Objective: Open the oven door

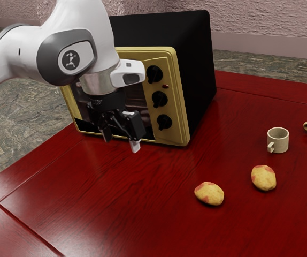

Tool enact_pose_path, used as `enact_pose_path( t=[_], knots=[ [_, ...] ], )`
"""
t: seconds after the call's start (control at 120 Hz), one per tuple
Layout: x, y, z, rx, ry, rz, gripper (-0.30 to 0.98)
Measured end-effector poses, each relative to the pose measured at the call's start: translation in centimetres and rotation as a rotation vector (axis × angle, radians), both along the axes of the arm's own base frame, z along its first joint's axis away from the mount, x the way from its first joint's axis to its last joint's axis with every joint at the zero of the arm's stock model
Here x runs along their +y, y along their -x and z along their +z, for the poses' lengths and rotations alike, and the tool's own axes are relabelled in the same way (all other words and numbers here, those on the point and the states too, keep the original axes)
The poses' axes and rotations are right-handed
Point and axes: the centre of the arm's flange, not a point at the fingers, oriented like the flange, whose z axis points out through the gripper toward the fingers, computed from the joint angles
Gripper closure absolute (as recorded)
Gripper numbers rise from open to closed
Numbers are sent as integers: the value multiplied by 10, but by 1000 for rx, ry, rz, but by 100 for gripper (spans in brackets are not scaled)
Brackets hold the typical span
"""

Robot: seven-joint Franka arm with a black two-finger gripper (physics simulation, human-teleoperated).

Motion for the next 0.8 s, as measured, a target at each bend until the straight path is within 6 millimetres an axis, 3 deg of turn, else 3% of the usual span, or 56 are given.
enact_pose_path(
  t=[0.017, 0.033, 0.067, 0.092, 0.125, 0.175, 0.25, 0.35, 0.383, 0.433, 0.492, 0.542, 0.658, 0.8],
  knots=[
    [-1, 34, 59, -122, -5, -33, 0],
    [13, 67, 102, -222, -30, -27, 1],
    [75, 120, 149, -340, -122, 89, 1],
    [99, 146, 161, -380, -190, 137, 1],
    [124, 167, 165, -404, -260, 170, 1],
    [155, 182, 164, -424, -316, 172, 1],
    [185, 199, 170, -455, -367, 108, 0],
    [179, 165, 168, -347, -490, -128, 0],
    [187, 158, 163, -316, -505, -187, 0],
    [226, 167, 157, -324, -462, -202, 0],
    [246, 171, 149, -339, -434, -245, 0],
    [250, 165, 136, -346, -423, -302, 0],
    [269, 124, 92, -394, -436, -439, 0],
    [277, 102, 75, -462, -550, -556, 0]
  ],
)
